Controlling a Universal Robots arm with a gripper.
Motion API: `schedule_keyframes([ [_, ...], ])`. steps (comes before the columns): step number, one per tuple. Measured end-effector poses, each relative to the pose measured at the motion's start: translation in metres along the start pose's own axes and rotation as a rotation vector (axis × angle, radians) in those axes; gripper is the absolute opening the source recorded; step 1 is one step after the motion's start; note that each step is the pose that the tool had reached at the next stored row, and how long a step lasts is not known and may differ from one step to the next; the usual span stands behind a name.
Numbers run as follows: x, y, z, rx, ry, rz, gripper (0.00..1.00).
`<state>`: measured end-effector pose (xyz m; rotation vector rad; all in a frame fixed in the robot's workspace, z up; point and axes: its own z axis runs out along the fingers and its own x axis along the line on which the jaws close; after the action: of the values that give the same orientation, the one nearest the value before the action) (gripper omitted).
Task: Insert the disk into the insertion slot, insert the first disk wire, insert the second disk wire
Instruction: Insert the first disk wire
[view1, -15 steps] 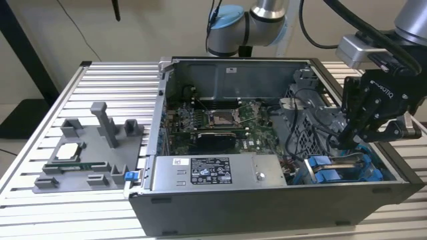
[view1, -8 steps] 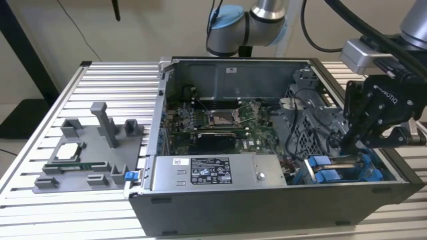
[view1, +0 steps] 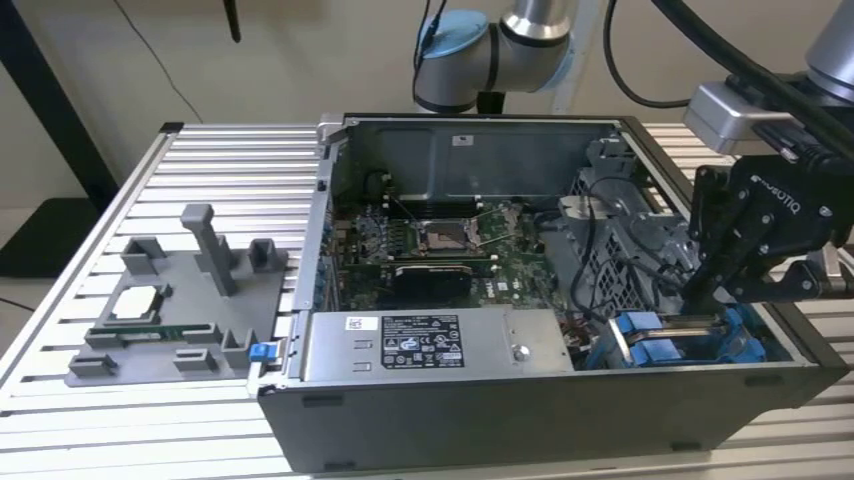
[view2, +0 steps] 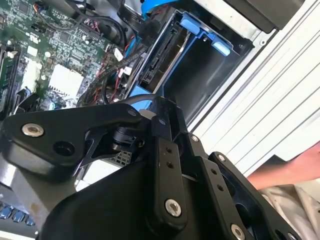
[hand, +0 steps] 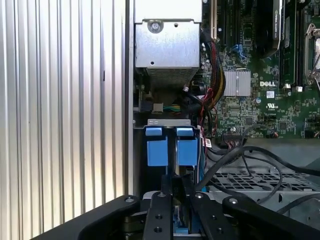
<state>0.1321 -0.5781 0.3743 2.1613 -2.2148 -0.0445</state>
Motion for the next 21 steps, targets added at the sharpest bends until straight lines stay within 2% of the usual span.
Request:
schedule_keyframes([
  [4, 0.0016, -0.0003, 0.0017, -0.0073, -0.002, 0.0, 0.0],
  [5, 0.0017, -0.0005, 0.0023, -0.008, -0.0053, 0.0, 0.0],
  [8, 0.0016, -0.0022, 0.003, -0.0086, -0.0245, -0.002, 0.0],
  [10, 0.0016, -0.0048, 0.0033, -0.0087, -0.0316, -0.002, 0.0],
  [21, 0.0012, -0.0174, 0.0048, -0.009, -0.0449, -0.003, 0.0],
])
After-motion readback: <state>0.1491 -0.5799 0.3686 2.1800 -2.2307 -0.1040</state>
